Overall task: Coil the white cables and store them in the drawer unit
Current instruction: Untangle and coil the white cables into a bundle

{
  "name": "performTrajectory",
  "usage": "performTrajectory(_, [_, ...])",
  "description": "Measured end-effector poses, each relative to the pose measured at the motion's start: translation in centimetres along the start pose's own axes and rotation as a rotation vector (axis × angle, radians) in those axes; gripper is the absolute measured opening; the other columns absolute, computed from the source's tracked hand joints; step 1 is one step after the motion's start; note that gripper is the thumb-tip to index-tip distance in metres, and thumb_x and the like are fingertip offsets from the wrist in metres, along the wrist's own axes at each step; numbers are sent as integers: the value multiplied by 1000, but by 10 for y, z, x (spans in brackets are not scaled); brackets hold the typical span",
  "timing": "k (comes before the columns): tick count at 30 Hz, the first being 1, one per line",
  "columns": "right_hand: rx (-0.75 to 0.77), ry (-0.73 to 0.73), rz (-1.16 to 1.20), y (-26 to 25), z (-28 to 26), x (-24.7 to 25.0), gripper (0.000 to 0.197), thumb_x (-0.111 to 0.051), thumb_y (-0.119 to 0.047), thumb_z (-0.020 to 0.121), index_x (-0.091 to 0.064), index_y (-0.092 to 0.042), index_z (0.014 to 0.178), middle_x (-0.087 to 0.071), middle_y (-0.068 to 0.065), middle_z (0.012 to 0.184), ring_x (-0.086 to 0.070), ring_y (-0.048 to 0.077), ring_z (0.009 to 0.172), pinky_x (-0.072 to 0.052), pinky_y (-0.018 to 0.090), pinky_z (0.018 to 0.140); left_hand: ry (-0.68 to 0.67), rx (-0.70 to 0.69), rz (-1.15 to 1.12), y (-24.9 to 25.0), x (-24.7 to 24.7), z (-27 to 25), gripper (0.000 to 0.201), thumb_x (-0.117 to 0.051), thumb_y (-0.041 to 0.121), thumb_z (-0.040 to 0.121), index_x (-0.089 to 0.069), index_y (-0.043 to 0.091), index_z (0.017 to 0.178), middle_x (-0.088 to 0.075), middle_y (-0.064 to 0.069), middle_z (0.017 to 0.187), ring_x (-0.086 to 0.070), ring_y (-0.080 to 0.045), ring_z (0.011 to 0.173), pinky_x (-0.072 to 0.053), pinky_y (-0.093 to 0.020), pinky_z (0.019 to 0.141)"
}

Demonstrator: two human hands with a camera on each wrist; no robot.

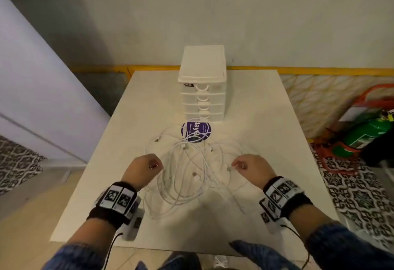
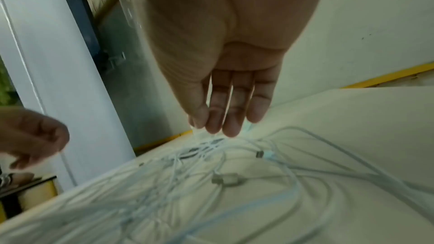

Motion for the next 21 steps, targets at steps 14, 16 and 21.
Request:
performTrajectory(14, [-75, 17, -258, 4, 26, -15, 14, -56, -23, 87, -60, -17, 99, -63, 5, 101, -55, 26, 98, -43, 37, 85, -31, -127, 127, 8, -2, 72, 15, -58, 16, 88, -66, 7, 96, -65, -13, 104, -60, -29, 98, -42, -30, 82])
performTrajectory(16, [-66, 117, -20, -6, 25, 5, 15, -57, -23, 88, -55, -16, 101, -65, 4, 94, -60, 26, 89, -47, 38, 81, -46, -173, 180, 21, -1, 85, 27, -49, 14, 90, -64, 8, 111, -62, -13, 121, -55, -30, 112, -41, -33, 94])
performTrajectory(21, [-123, 352, 189, -46, 13, 22, 12, -52, -24, 91, -48, -24, 102, -56, -2, 72, -54, 7, 57, -42, 18, 59, -461, -321, 421, 17, -38, 130, 64, -29, 38, 72, -62, 12, 121, -57, -16, 124, -52, -35, 114, -43, -44, 95])
Point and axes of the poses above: each hand's wrist, its own z-axis towards the middle knuckle, its own x-axis out of the back of the hand, y = z × x, the point moved 4 cm from there along z, towards the middle knuckle
